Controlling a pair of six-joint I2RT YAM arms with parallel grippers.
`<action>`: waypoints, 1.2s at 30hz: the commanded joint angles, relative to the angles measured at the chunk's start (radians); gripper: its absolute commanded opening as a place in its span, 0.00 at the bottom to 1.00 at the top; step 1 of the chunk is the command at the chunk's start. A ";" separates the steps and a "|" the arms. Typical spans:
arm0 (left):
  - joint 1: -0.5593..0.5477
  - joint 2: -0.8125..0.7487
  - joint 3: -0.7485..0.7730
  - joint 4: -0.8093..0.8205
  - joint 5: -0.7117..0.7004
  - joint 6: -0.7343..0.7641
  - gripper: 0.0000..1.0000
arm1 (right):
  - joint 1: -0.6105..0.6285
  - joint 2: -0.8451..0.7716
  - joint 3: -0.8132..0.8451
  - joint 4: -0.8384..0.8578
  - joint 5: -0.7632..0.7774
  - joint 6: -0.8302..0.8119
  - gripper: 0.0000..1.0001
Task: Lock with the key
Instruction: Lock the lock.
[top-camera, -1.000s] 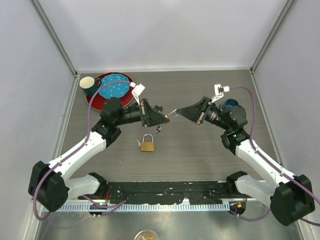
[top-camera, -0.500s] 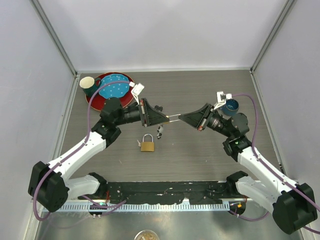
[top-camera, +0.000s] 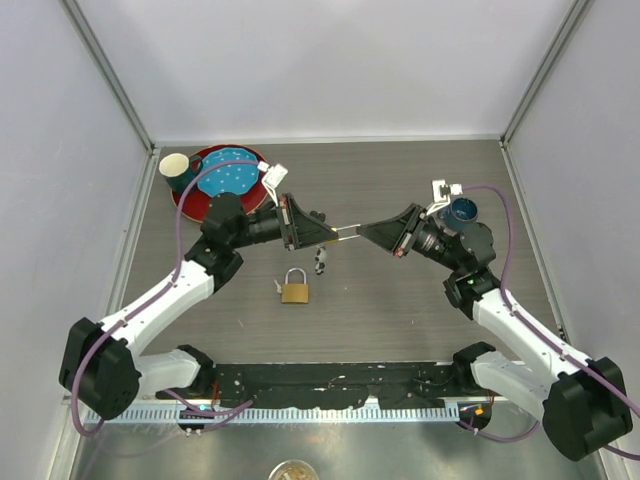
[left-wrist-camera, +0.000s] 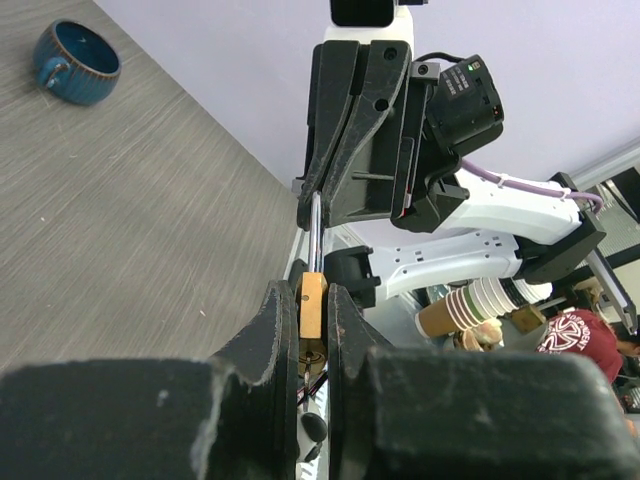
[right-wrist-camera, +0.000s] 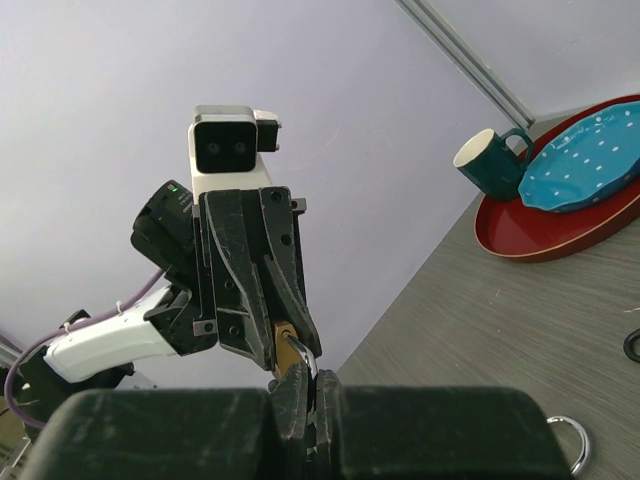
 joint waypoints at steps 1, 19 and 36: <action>0.051 0.013 0.038 0.173 -0.121 -0.024 0.00 | 0.021 0.023 -0.003 0.029 -0.053 0.002 0.02; 0.049 0.038 0.048 0.282 -0.080 -0.110 0.00 | 0.091 0.052 0.023 0.015 -0.037 -0.080 0.02; 0.012 0.038 0.067 0.142 -0.120 -0.019 0.00 | 0.156 0.080 0.074 0.041 -0.019 -0.048 0.02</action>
